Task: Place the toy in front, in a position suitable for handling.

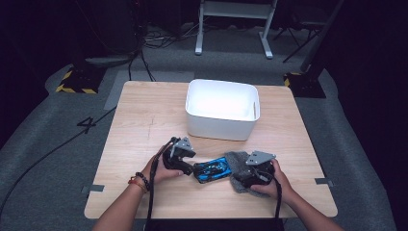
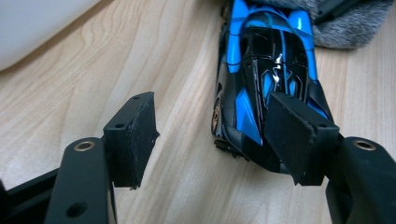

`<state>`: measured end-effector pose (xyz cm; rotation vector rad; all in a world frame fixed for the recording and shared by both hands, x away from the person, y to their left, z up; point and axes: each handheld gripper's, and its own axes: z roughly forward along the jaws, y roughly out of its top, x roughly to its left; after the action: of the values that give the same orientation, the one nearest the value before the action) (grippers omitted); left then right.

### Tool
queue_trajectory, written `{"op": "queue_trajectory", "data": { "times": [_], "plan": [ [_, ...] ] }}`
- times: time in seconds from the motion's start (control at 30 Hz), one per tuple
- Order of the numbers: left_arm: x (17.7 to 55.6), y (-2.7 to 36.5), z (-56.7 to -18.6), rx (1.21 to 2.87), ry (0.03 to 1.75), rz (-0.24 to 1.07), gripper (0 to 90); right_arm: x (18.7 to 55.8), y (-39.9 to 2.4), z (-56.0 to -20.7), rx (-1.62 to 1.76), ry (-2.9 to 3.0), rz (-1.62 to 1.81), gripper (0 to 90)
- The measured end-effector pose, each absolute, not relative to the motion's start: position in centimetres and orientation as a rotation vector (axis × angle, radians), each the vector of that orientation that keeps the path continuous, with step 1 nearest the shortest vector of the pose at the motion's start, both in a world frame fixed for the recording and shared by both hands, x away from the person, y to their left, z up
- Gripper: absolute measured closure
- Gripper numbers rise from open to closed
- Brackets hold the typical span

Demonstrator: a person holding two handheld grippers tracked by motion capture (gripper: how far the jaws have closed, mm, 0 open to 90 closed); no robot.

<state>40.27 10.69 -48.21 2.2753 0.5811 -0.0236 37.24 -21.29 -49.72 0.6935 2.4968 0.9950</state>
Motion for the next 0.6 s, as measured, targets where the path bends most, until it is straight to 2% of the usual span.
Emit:
{"op": "queue_trajectory", "data": {
  "times": [0.07,0.17,0.4,0.6],
  "plan": [
    [40.2,10.6,-48.3,2.265,0.596,-0.054,35.7,37.5,-21.3,-49.7,0.716,2.461,0.981,16.3],
    [39.7,10.3,-48.2,2.273,0.576,-0.071,40.1,38.2,-21.2,-49.8,0.753,2.436,0.976,15.3],
    [39.1,9.5,-48.3,2.256,0.587,-0.095,40.1,40.2,-20.5,-49.8,0.778,2.414,0.968,16.3],
    [38.2,7.9,-48.2,2.26,0.576,-0.033,38.1,41.8,-20.0,-49.7,0.801,2.412,0.968,16.5]
  ]
}}
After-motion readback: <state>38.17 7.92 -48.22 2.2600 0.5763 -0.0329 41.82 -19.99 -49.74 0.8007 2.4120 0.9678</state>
